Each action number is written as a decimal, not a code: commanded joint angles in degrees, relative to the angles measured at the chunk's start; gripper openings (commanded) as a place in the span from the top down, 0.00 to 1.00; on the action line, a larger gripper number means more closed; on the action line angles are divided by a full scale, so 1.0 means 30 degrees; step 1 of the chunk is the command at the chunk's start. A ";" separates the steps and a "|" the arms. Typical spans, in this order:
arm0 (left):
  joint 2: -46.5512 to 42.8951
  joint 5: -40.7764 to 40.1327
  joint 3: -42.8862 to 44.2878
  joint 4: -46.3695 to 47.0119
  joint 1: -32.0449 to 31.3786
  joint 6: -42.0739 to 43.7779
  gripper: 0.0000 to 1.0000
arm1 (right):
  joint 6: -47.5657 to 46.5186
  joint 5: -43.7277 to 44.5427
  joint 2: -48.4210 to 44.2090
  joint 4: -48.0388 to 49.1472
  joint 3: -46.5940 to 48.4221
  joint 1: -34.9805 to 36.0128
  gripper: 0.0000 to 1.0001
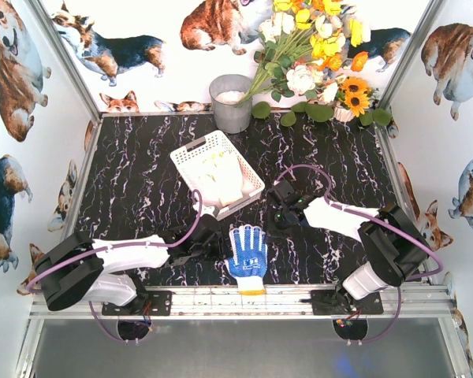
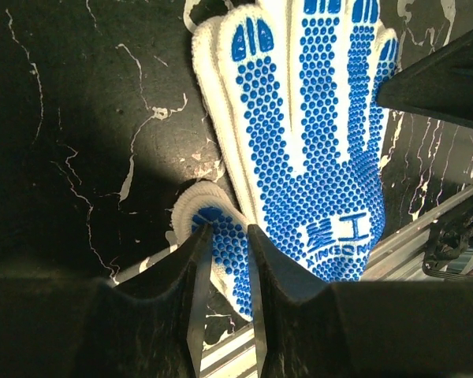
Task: Put the gloves into the storage basket
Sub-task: Pair the glove with the glove.
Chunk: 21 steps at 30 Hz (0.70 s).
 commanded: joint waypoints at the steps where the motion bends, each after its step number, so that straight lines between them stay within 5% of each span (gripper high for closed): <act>1: 0.0602 -0.0415 -0.0339 0.0505 0.0097 0.0547 0.81 | -0.0256 -0.0169 -0.0038 0.1133 0.1115 -0.0043 1.00; 12: 0.0563 -0.0680 -0.0350 0.0034 0.0112 0.0932 0.79 | -0.0582 0.0025 0.0668 0.1199 0.1170 -0.0034 0.99; 21: -0.1166 -0.1400 0.2627 -0.3752 0.0072 0.3322 0.64 | -0.0783 -0.0027 -0.1932 -0.0676 0.1287 -0.0042 0.62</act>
